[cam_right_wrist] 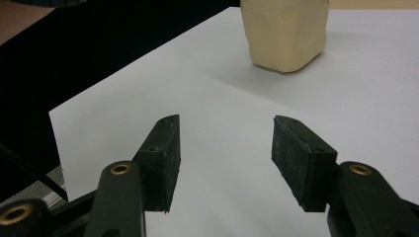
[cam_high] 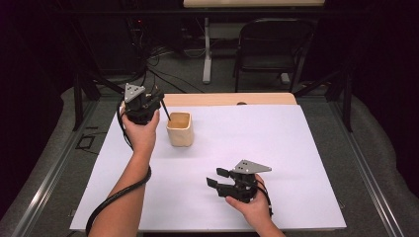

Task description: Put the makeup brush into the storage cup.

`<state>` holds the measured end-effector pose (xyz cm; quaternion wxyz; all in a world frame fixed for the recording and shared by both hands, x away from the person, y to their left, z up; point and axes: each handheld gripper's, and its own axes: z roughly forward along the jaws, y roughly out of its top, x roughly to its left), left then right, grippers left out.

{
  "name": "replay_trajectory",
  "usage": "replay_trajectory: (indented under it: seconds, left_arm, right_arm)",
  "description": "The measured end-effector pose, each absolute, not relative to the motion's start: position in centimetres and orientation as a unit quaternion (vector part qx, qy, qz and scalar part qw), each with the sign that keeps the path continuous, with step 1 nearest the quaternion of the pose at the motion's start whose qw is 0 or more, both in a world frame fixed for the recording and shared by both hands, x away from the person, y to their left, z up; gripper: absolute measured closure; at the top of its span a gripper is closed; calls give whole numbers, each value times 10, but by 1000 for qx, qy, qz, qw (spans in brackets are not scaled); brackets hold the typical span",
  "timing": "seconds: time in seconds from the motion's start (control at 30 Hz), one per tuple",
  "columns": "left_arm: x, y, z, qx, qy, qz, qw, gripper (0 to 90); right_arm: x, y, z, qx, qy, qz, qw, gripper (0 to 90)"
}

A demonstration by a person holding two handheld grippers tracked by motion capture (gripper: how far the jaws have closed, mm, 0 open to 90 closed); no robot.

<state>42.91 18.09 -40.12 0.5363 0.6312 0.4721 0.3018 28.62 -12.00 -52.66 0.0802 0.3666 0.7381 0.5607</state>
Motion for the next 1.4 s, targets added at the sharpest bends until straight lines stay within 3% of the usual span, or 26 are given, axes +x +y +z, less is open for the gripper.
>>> replay_trajectory:
  seconds: [1.4]
  left_arm:
    - [436,172,-447,650,486,278,514,837]
  right_arm:
    - [286,-119,-528,367,741,556,78,439]
